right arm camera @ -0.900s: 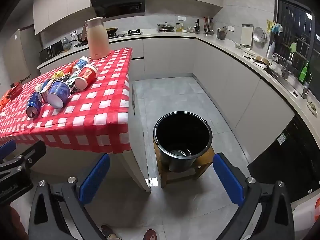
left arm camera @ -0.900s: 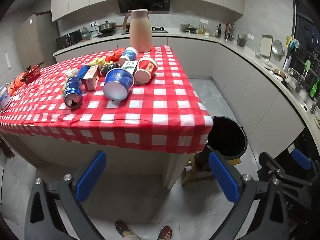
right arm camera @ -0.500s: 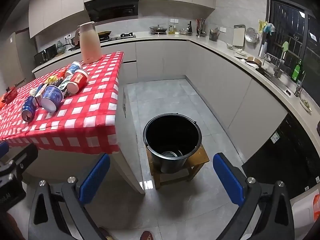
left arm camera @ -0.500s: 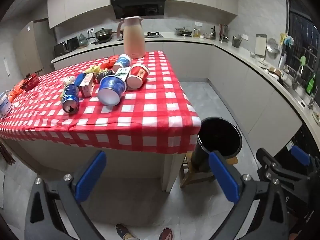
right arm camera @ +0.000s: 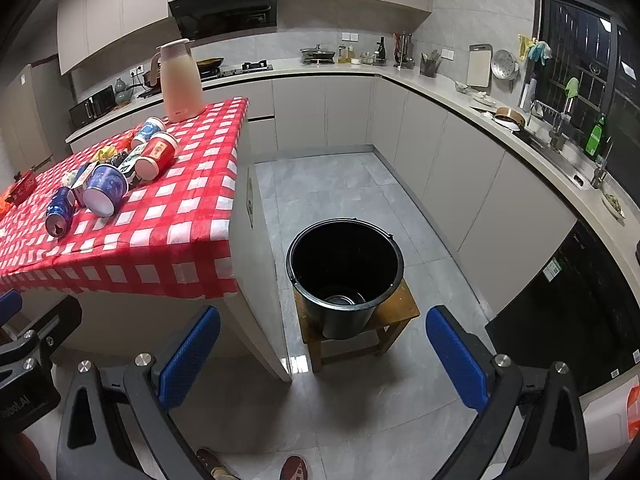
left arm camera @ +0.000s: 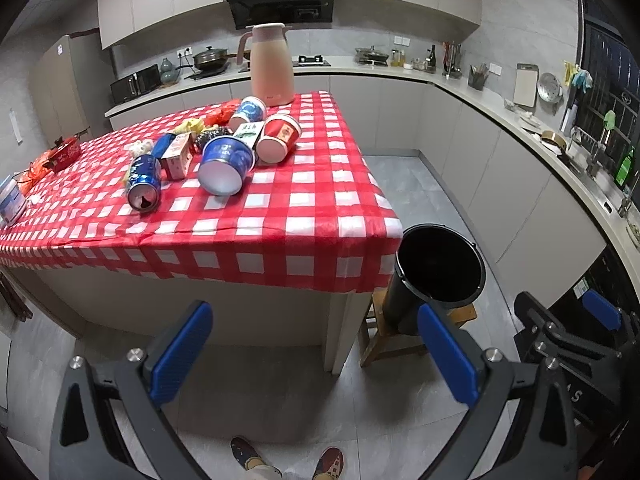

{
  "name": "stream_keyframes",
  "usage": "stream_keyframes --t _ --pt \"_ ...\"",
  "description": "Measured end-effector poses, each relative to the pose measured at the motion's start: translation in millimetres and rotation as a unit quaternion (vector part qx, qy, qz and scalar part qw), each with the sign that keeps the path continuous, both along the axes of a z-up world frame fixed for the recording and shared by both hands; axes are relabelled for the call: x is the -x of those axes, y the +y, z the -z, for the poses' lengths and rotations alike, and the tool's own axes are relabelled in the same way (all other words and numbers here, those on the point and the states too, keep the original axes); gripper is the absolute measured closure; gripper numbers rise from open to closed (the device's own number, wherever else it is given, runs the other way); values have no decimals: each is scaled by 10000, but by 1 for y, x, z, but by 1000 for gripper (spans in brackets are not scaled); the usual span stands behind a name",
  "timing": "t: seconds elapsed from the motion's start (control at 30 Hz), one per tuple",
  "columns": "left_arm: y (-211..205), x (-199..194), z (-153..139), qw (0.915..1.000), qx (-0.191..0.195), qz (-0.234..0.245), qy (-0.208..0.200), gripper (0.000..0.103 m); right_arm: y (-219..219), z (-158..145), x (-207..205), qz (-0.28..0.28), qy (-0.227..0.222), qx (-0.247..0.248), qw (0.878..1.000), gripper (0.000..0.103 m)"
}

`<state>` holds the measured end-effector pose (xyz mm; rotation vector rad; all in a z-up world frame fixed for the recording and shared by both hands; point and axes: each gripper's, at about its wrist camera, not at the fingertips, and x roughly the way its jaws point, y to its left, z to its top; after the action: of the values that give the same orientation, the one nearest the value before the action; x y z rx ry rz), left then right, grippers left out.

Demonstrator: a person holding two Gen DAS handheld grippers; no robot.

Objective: Collect trash

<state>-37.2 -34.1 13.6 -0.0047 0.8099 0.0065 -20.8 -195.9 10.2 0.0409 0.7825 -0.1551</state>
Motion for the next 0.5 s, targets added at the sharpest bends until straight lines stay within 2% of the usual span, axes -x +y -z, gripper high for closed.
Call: stream_keyframes --t 0.27,0.5 --pt "2 5 -3 9999 31 -109 -56 0 3 -5 2 -58 -112 4 9999 0" --pt "7 4 -8 9994 54 -139 -318 0 4 -9 5 -74 -280 -69 9996 0"
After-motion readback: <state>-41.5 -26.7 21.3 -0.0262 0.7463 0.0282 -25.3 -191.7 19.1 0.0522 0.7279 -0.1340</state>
